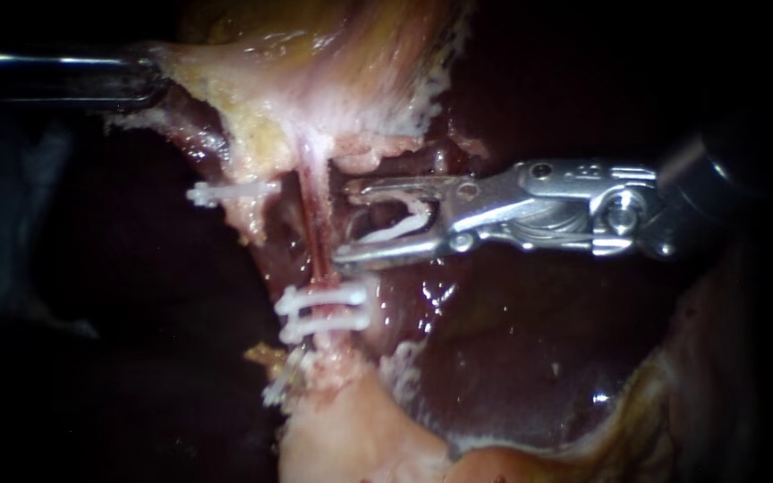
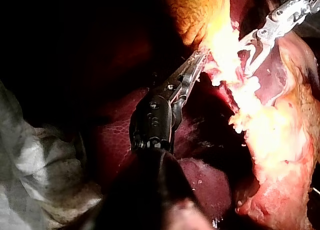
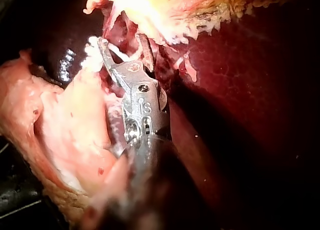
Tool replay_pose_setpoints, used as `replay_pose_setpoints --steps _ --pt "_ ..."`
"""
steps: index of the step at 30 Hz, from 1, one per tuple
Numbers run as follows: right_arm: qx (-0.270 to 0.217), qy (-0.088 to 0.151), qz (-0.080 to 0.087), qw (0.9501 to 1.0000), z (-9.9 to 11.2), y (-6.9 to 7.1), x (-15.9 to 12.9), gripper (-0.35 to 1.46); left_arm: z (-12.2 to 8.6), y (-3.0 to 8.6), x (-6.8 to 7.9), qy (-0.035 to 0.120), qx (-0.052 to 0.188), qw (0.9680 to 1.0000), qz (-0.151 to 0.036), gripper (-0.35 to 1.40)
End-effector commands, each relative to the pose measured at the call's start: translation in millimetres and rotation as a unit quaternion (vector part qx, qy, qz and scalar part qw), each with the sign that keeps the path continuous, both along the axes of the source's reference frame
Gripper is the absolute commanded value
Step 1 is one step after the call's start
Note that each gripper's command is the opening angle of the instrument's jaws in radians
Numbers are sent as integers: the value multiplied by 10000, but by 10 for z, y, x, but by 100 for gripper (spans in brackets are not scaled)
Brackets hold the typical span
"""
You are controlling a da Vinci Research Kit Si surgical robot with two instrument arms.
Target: Clipping third clip right tube
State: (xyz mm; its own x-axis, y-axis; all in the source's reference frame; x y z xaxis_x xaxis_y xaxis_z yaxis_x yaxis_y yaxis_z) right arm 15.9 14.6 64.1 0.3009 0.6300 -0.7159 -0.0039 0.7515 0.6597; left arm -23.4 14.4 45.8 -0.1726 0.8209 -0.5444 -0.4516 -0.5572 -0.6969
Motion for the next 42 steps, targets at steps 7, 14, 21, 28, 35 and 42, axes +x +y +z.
replay_pose_setpoints --steps 7,14,21,28,35,42 --pt "188 199 101 9996 1 -1 18 48 1 -1 -1 1 -2 10000 -2 -35" --pt "394 502 106 9979 -2 -3 26 48 1 0 -1 1 -2 10000 -1 -35" --pt "406 761 198 9961 -5 -3 37 48 1 0 -2 2 -2 10000 -3 -35" --pt "421 989 86 9942 -8 -2 41 48 1 0 -2 3 -2 10000 -4 -35" --pt "440 1059 91 9934 -13 0 43 48 2 0 -2 2 -2 10000 -3 -35" --pt "537 1338 113 9895 -39 4 40 48 3 1 -1 11 -7 10000 -12 -35"
